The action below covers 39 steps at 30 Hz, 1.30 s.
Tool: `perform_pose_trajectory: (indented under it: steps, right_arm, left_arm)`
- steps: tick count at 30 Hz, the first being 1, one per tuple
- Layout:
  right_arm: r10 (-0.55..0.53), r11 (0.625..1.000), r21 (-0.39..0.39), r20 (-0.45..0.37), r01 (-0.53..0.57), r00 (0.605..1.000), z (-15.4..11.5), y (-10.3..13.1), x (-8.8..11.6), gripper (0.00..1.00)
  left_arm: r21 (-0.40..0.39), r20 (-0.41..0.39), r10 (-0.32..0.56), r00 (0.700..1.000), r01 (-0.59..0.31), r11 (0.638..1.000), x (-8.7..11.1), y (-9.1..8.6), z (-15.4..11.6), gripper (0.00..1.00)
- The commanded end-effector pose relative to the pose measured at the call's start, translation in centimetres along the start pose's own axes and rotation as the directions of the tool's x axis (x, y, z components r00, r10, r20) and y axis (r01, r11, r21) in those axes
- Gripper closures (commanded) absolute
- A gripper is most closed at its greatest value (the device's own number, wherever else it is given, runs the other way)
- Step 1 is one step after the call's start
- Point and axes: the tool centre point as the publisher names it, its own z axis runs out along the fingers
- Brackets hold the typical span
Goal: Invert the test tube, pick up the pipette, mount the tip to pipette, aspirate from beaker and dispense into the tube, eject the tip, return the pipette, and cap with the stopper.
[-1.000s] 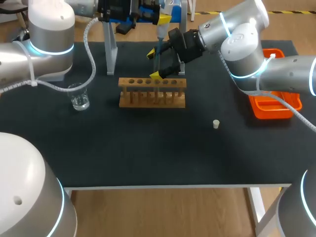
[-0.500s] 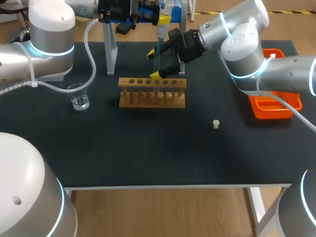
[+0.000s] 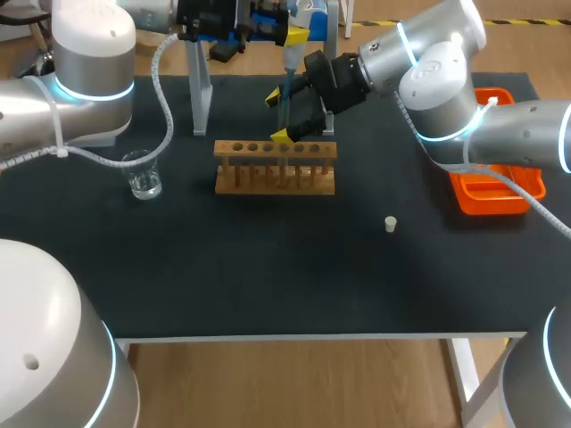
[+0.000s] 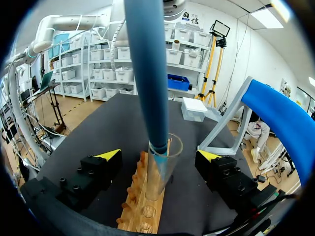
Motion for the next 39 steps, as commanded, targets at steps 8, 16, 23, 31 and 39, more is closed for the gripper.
perform_pose_trajectory:
  steps: [8,16,23,31,39]
  right_arm:
    - [-0.001,1.0,0.001,0.0,0.001,1.0,-0.1,0.0,0.0,0.0]
    - [-0.001,1.0,0.001,0.0,0.001,1.0,-0.1,0.0,0.0,0.0]
    - [-0.001,1.0,0.001,0.0,0.001,1.0,-0.1,0.0,0.0,0.0]
    - [-0.001,1.0,0.001,0.0,0.001,1.0,-0.1,0.0,0.0,0.0]
    - [-0.001,1.0,0.001,0.0,0.001,1.0,-0.1,0.0,0.0,0.0]
  left_arm:
    - [0.001,0.001,0.001,1.0,-0.001,1.0,0.0,0.0,0.0,1.0]
    - [0.002,0.001,-0.012,1.0,0.012,1.0,-0.2,0.0,-0.1,1.0]
    - [0.0,0.0,-0.028,1.0,0.028,1.0,-0.5,-0.1,-0.2,1.0]
    - [0.016,0.007,-0.031,1.0,0.031,0.999,-0.8,0.0,-0.3,1.0]
    - [0.016,0.004,-0.033,0.999,0.033,0.999,-1.1,0.1,-0.3,1.0]
